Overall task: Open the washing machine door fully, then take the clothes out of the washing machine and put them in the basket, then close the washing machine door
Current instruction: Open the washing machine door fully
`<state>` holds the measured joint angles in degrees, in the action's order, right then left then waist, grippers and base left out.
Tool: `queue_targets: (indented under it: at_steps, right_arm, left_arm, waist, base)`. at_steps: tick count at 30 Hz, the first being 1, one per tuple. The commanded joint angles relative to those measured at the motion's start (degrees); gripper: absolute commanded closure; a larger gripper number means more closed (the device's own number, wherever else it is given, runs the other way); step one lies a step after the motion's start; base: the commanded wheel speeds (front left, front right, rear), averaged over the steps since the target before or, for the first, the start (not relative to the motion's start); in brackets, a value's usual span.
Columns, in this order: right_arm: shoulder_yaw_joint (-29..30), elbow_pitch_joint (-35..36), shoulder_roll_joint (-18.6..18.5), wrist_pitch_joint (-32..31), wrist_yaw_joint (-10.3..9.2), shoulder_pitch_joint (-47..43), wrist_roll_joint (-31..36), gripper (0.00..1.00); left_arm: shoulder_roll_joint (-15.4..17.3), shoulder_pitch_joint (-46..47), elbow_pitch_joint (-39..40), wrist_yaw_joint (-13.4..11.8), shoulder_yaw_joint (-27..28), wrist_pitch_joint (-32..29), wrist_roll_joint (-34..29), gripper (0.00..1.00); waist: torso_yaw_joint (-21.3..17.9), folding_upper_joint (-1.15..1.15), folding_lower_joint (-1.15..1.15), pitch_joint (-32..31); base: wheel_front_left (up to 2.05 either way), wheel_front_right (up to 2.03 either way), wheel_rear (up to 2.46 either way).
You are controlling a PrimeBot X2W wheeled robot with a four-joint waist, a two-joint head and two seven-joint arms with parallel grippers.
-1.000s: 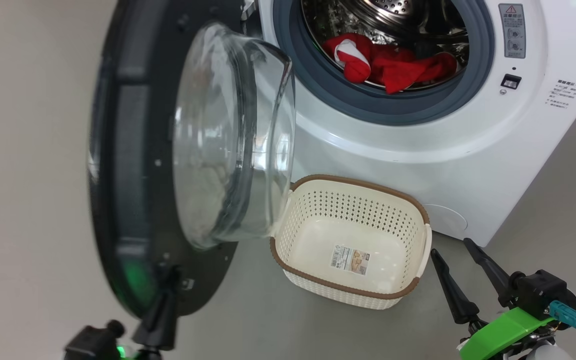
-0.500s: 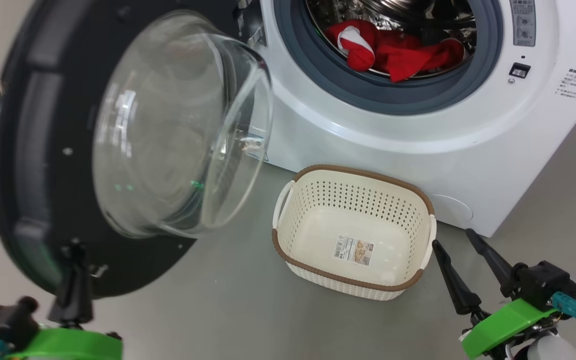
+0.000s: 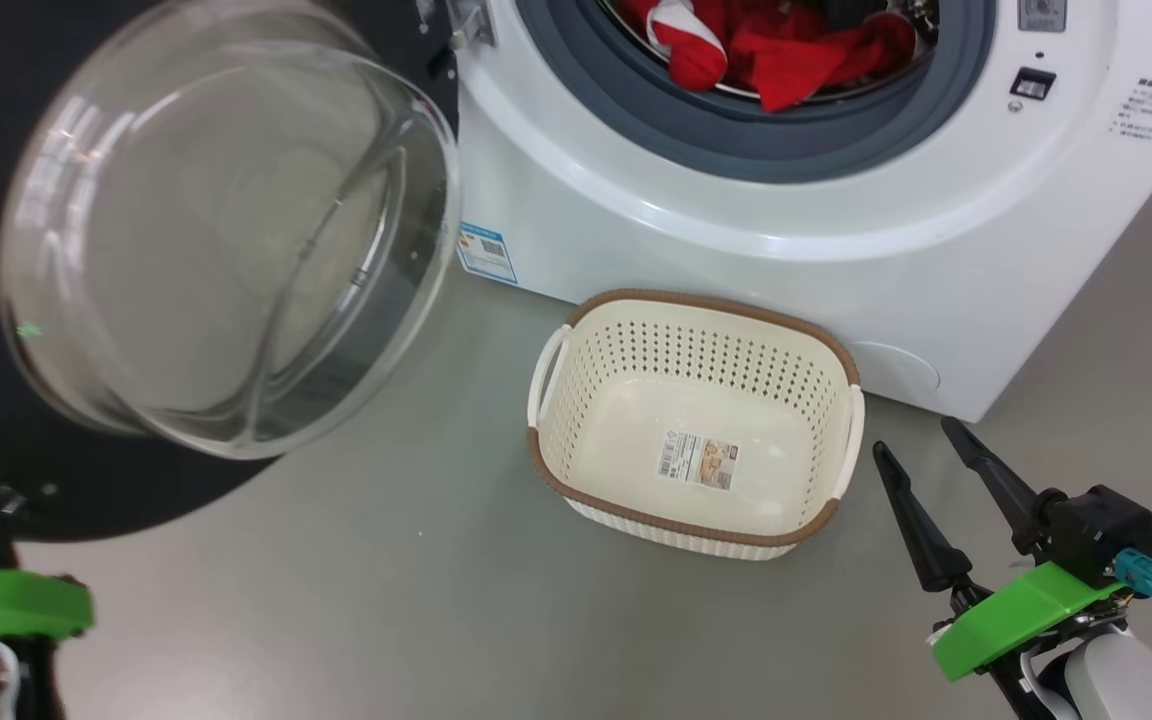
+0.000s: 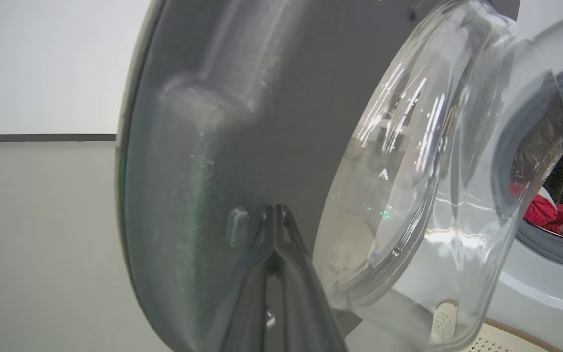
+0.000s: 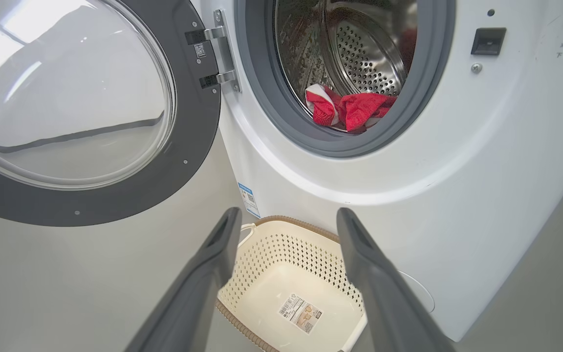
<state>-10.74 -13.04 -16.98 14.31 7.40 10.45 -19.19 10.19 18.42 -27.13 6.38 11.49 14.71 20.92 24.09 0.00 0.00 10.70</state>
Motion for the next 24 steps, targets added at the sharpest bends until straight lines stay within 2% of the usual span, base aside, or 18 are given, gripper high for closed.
queue_targets:
  at_steps: [1, 20, 24]
  right_arm:
    - [-1.36, 1.27, -0.76, 0.69, 0.09, 1.14, 1.13, 0.00]
    - [-2.69, 0.69, -0.71, 0.69, 0.09, 4.28, 1.67, 0.00]
    - [-2.75, 0.68, -0.75, 0.69, 0.09, 3.99, 1.61, 0.00]
  left_arm:
    - [4.03, 3.33, -0.23, 0.05, 3.75, 0.29, -0.64, 1.00]
    - [10.71, 15.66, -16.98, 1.03, 12.81, 0.29, -5.45, 1.00]
    - [10.67, 16.46, -18.12, 1.08, 13.64, 0.29, -5.58, 1.00]
  waist:
    - [-0.64, 0.00, 0.00, 1.00]
    - [-3.50, 0.00, 0.00, 3.96]
    - [-3.67, 0.00, 0.00, 3.67]
  base:
    - [0.00, 0.00, 0.00]
    - [0.00, 0.00, 0.00]
    - [0.00, 0.00, 0.00]
